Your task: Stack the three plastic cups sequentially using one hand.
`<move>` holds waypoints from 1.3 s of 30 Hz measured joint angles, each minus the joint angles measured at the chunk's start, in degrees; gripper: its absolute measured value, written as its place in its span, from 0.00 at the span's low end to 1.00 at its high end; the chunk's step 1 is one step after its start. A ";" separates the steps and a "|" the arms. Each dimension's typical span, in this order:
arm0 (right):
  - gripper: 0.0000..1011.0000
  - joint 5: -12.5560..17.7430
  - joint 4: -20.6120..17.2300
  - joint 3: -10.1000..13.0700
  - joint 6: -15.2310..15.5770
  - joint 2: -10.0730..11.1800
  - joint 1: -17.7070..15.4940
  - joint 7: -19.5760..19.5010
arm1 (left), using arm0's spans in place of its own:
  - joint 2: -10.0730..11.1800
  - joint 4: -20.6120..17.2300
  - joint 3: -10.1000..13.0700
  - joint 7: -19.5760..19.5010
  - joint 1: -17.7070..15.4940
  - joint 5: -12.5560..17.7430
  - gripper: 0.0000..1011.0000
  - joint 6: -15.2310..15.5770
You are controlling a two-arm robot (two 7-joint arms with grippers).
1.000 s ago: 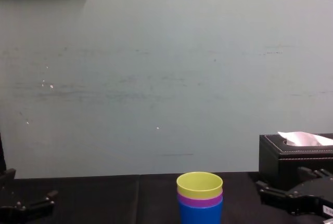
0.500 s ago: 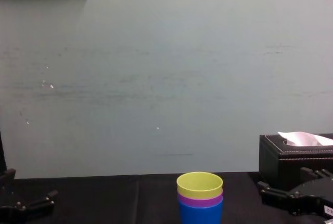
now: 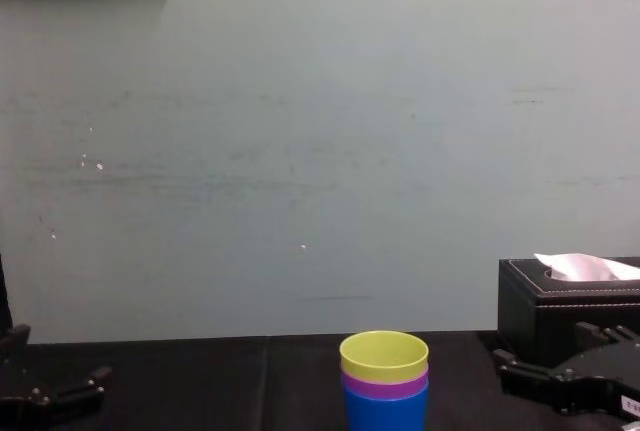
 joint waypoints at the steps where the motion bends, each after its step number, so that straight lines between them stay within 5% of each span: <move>1: 0.99 0.00 0.00 -0.01 -0.01 0.00 0.00 0.00 | 0.00 0.00 0.00 0.00 0.00 0.00 1.00 0.00; 39: 0.99 0.01 0.00 -0.04 -0.02 0.00 0.00 0.00 | 0.00 0.00 0.00 0.00 0.00 0.00 1.00 0.00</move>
